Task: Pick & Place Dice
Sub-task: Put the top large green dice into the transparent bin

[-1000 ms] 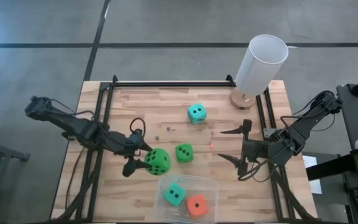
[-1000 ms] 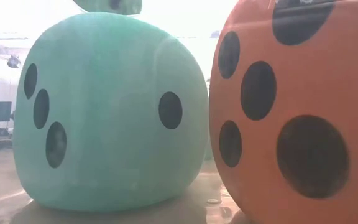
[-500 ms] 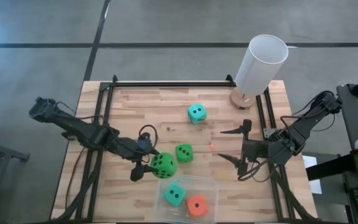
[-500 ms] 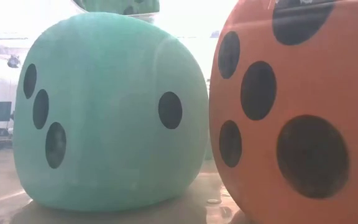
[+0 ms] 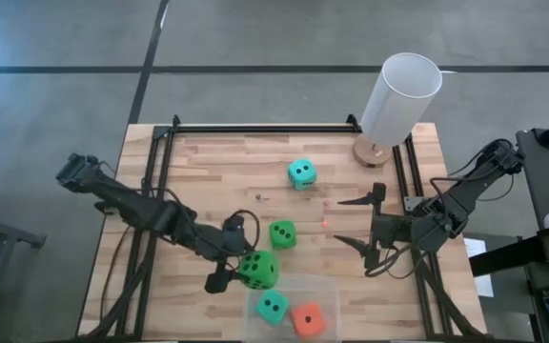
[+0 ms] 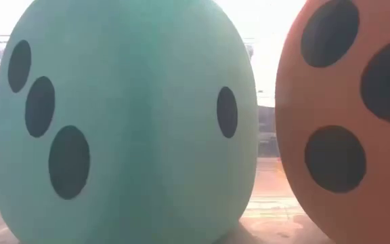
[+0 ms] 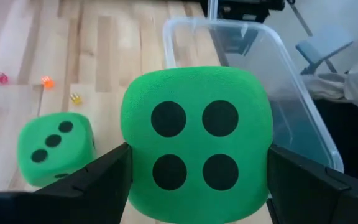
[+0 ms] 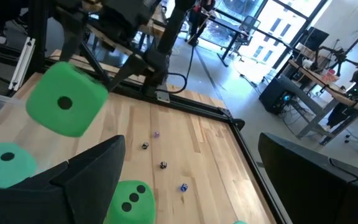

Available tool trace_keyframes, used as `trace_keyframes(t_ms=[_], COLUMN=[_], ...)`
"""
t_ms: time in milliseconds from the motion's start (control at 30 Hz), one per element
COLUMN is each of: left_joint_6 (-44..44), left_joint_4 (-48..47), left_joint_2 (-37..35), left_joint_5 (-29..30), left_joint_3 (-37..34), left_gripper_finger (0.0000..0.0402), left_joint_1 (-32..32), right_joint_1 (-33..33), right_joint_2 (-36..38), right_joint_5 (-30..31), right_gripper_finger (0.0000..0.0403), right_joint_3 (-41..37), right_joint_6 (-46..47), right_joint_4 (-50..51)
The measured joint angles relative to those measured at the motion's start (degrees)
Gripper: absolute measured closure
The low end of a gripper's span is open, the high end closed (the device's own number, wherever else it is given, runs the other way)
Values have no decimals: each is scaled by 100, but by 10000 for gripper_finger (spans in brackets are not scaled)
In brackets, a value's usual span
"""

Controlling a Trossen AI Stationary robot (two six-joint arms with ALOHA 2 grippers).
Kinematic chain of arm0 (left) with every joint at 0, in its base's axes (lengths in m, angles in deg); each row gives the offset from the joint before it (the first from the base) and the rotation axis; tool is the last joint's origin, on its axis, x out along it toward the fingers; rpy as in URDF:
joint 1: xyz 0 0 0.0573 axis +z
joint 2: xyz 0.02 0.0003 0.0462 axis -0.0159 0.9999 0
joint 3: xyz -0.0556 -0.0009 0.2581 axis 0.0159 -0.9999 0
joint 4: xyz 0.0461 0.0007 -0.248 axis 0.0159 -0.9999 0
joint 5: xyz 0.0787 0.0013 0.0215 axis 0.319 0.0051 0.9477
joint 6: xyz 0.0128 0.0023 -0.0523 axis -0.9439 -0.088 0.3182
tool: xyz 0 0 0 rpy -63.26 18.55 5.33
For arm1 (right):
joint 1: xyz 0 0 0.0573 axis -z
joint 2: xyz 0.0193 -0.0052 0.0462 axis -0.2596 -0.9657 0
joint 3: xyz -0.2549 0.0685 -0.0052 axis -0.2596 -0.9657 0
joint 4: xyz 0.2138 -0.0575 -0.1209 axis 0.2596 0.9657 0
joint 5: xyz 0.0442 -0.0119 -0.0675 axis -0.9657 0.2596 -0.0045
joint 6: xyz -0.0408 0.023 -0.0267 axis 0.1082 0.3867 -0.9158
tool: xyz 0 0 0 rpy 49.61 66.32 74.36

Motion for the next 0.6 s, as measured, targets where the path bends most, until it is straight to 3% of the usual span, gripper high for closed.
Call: trace_keyframes(t_ms=[600], left_joint_6=[360], left_joint_4=[368], left_joint_2=[656], left_joint_5=[32], left_joint_3=[417], left_gripper_finger=[74], left_joint_1=[-559], right_joint_1=[0], right_joint_2=[0], right_joint_5=[0], right_gripper_finger=[37], right_joint_3=[0], right_joint_6=[0], right_joint_4=[1])
